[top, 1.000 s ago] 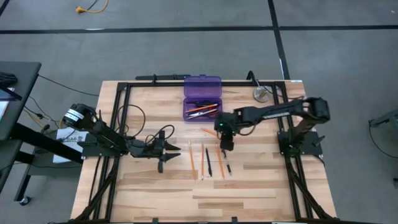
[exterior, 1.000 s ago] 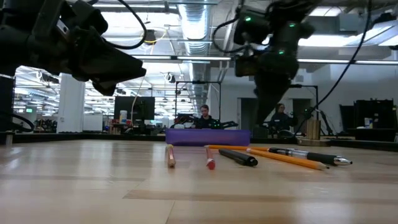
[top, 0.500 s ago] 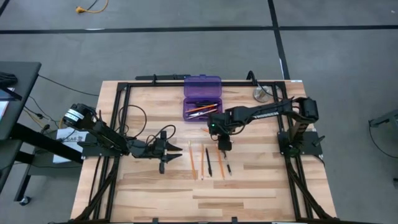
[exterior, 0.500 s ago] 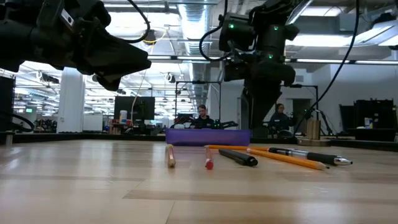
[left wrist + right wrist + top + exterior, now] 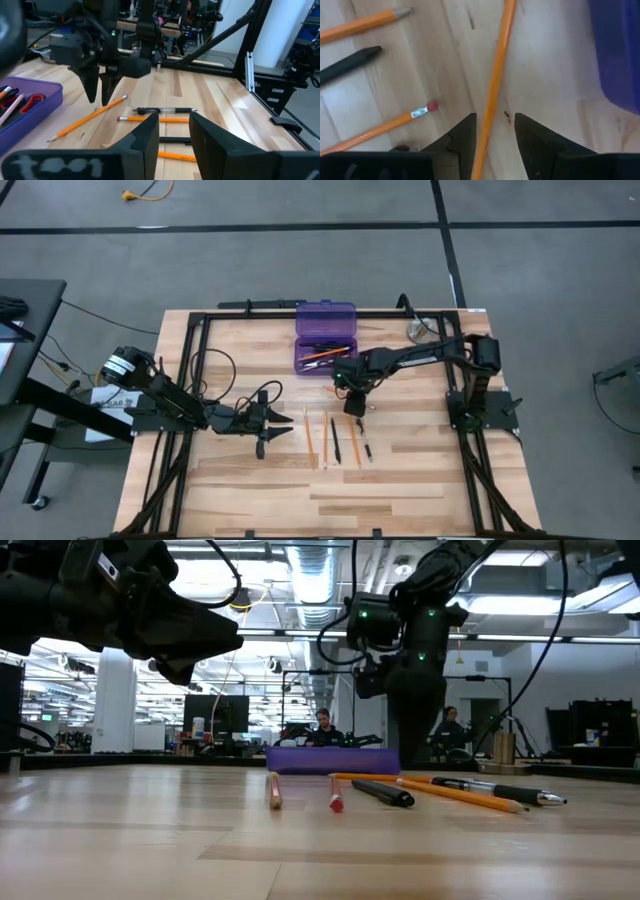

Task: Pick & place school supplies into a supply box
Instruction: Put the orange pencil into the violet supply box

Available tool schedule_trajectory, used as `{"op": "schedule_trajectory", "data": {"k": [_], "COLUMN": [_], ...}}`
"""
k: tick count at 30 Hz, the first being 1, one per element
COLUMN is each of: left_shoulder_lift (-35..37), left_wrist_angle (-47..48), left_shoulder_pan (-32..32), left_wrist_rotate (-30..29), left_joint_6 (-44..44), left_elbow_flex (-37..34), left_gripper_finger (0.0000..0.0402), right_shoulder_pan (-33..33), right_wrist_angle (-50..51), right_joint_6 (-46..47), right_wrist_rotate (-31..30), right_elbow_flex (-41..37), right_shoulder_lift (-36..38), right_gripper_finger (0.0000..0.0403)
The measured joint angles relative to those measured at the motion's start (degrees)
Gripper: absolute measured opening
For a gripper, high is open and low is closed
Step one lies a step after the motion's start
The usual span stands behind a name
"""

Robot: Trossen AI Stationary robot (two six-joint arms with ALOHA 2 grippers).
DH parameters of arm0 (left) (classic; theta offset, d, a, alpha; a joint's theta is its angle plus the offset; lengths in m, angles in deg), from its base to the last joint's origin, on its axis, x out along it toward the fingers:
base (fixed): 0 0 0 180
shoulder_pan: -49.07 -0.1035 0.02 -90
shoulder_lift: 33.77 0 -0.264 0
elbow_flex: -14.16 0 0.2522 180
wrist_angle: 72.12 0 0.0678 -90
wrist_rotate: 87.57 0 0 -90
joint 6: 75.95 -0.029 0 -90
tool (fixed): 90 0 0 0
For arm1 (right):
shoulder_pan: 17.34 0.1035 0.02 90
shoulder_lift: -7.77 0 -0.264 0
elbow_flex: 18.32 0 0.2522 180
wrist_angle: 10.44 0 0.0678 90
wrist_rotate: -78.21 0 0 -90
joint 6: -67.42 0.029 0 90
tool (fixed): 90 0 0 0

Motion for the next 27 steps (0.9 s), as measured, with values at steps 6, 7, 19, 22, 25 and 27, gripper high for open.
{"op": "schedule_trajectory", "data": {"k": [6,7,19,22,25,27], "left_shoulder_lift": [0.0,0.0,0.0,0.0,0.0,0.0], "left_wrist_angle": [0.1,0.1,0.1,0.1,0.1,0.1], "left_shoulder_pan": [0.0,0.0,0.0,0.0,0.0,0.0], "left_wrist_rotate": [0.0,0.0,0.0,0.0,0.0,0.0], "left_joint_6": [0.0,0.0,0.0,0.0,0.0,0.0], "left_elbow_flex": [0.0,0.0,0.0,0.0,0.0,0.0], "left_gripper_finger": [0.0096,0.0096,0.0096,0.0096,0.0096,0.0096], "right_shoulder_pan": [0.1,0.1,-0.2,-0.2,-0.2,-0.2], "right_wrist_angle": [-1.5,-1.7,-1.8,-2.0,-2.5,-2.5], "right_joint_6": [-0.3,-0.3,-1.8,-1.8,-1.8,-1.8], "right_wrist_rotate": [0.0,0.0,0.1,0.2,0.2,0.2], "right_elbow_flex": [0.0,0.0,0.0,0.0,0.0,0.0], "right_shoulder_lift": [-0.3,-0.3,-0.3,-0.3,-0.3,-0.3], "right_gripper_finger": [0.0126,0.0126,0.0126,0.0126,0.0126,0.0126]}}
